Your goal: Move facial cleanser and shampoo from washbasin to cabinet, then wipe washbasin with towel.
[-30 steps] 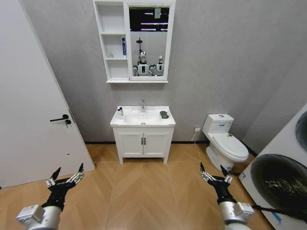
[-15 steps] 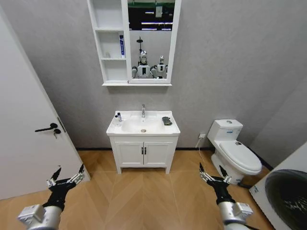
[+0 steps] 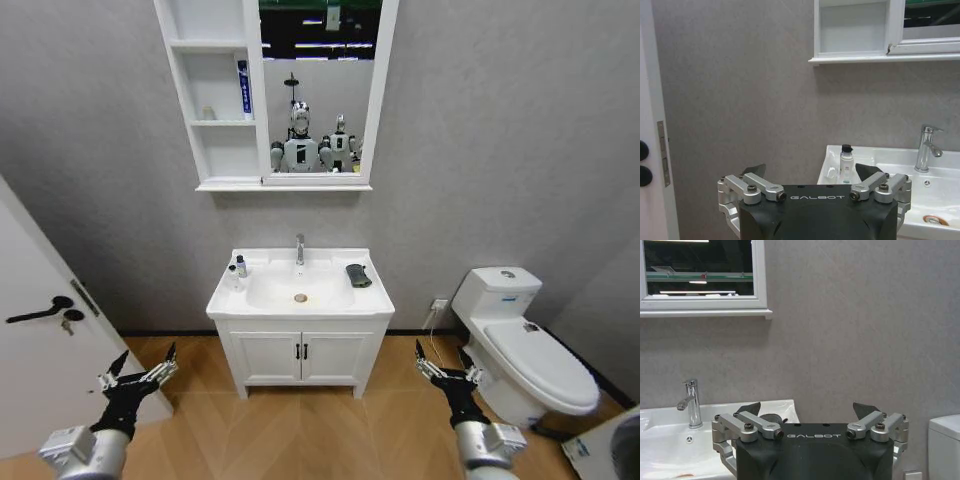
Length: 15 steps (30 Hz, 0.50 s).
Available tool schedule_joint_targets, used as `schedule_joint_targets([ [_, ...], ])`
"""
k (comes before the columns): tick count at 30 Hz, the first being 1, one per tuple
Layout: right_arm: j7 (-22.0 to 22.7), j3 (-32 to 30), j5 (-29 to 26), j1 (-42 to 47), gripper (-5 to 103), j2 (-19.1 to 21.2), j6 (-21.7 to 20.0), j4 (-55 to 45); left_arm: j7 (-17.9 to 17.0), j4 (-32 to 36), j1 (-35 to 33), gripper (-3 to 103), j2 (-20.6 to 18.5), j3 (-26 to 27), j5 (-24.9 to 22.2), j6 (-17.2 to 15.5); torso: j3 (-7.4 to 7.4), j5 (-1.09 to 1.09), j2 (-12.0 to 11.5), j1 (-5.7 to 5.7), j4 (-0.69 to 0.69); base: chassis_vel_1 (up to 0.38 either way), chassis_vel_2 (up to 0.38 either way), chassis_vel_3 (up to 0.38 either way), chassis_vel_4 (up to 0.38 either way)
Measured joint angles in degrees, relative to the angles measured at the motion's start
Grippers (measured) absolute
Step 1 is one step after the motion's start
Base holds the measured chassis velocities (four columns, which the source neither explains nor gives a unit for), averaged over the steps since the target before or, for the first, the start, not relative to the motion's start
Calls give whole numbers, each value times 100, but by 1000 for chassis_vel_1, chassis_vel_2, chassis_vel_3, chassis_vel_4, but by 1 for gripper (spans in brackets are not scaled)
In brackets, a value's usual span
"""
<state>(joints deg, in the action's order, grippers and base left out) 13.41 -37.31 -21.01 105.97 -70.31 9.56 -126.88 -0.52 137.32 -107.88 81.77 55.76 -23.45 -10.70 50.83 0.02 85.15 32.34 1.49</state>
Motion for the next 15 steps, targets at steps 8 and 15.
schedule_joint_targets([
  [8, 75, -43, 58, -58, 100, 34, 126, 117, 19, -72, 22, 97, -26, -61, 63, 0, -2, -5, 1, -6, 2, -90, 94, 60, -62],
  [15, 82, -49, 53, -62, 100, 30, 156, 156, 23, -162, 102, 98, -284, -145, 115, -6, -4, -2, 6, -14, 2, 45, -38, -45, 26],
])
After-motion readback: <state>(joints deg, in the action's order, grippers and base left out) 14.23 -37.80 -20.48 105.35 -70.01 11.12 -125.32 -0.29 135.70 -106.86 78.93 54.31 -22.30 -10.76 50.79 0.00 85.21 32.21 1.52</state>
